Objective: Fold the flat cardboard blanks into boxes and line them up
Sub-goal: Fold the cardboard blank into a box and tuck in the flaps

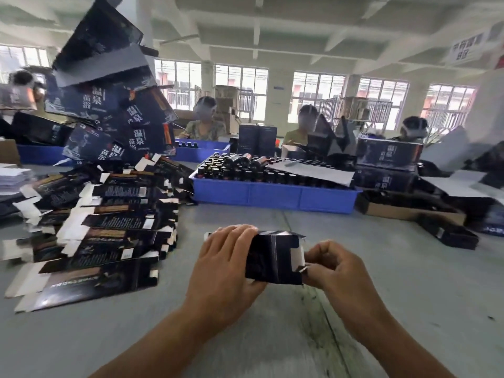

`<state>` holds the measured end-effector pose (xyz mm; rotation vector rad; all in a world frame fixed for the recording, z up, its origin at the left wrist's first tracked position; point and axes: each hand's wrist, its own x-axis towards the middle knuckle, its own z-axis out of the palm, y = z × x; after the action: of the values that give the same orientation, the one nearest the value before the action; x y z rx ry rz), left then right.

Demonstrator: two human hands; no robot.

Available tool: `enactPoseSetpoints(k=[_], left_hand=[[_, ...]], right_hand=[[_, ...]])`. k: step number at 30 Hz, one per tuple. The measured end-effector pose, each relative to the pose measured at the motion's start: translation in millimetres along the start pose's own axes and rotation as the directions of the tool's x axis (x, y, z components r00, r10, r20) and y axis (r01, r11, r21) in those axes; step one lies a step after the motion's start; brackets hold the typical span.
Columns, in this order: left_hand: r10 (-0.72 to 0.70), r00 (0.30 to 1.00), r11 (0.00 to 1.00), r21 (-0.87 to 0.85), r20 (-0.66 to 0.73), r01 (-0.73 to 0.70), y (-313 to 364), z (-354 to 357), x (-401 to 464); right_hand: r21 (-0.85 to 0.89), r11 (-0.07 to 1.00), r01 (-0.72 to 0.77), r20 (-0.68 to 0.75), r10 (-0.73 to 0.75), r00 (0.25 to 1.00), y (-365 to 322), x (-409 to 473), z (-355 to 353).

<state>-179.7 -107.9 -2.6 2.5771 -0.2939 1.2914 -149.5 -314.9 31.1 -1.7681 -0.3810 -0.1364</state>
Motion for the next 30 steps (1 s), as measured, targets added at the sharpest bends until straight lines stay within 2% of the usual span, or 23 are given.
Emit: enactPoseSetpoints(k=[5,11,18,25,30], left_hand=[[0.006,1.0,1.0,0.026,0.021,-0.007,4.8,-1.5,-3.8],[0.056,0.998,0.997,0.048,0.01,-0.056,5.3,0.5,-6.0],[0.157,0.987,0.987,0.011,0.011,-0.157,9.0,-1.1,-6.2],[0.231,0.971,0.972,0.029,0.059,-0.233,11.9,-5.9,-6.3],[0.283,0.954,0.95,0.106,0.099,-0.293,14.7,-11.2,-2.1]], right_hand=[[0.024,0.992,0.12,-0.003,-0.12,0.993,-1.8,-16.3,-0.6],[0.037,0.989,0.146,-0.035,-0.145,0.989,-0.2,-19.7,-10.1],[-0.091,0.971,0.221,-0.05,-0.226,0.973,1.5,-16.7,-10.5],[-0.072,0.973,0.22,0.051,-0.216,0.975,1.6,-16.3,-12.4],[-0.096,0.957,0.276,0.11,-0.265,0.958,0.2,-18.6,-13.4]])
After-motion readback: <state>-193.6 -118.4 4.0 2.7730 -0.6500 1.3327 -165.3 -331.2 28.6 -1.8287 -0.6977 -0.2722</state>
